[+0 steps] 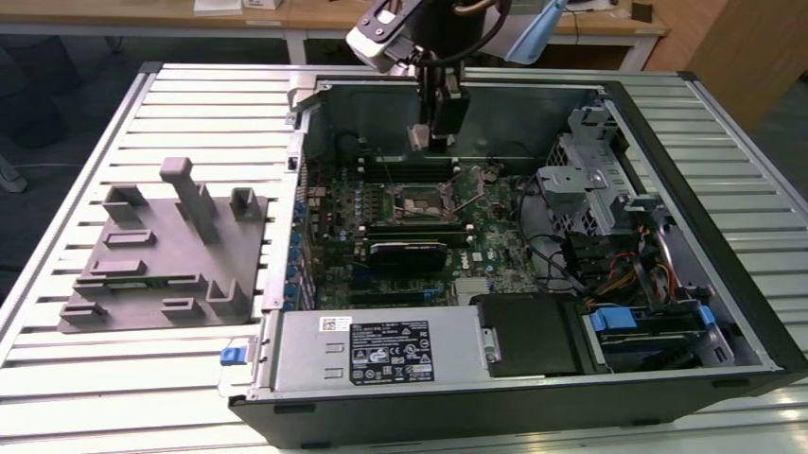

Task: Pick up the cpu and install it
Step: 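Place the cpu into insertion slot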

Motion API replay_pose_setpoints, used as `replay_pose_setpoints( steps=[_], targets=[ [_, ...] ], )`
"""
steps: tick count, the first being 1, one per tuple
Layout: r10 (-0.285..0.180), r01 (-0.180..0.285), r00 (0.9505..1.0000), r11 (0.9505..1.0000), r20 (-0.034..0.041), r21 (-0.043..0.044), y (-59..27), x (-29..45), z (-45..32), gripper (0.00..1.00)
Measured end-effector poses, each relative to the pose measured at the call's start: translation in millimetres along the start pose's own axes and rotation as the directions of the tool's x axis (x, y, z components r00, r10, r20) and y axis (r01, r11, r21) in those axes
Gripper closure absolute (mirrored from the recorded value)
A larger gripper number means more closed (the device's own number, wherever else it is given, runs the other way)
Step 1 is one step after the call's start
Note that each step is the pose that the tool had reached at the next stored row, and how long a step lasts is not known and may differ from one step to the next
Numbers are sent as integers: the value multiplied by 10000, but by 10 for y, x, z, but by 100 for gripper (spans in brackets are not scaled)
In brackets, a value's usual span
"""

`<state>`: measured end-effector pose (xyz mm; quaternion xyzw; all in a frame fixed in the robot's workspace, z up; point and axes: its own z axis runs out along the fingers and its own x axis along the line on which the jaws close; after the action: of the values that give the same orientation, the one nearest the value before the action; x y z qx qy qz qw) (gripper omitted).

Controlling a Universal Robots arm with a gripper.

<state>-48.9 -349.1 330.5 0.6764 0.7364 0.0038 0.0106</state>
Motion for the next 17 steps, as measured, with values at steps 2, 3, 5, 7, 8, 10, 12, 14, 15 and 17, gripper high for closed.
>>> replay_pose_setpoints(
  steps=[2,3,5,7,8,10,12,14,15,17],
  targets=[
    [33,-33,10000,10000,2,6,12,25,35,47],
    [73,-73,10000,10000,2,8,16,32,54,47],
    [204,-204,9998,9998,3,12,22,38,90,47],
    [266,-266,9996,9996,5,24,34,61,127,47],
    [267,-267,9996,9996,5,27,40,75,145,47],
    [267,-267,9996,9996,3,30,47,99,181,47],
    [266,-266,9996,9996,2,30,48,107,218,47],
    [266,-266,9996,9996,4,31,47,109,254,47],
    [267,-267,9996,9996,4,31,47,110,273,47],
    [266,-266,9996,9996,3,31,46,111,309,47]
  ],
)
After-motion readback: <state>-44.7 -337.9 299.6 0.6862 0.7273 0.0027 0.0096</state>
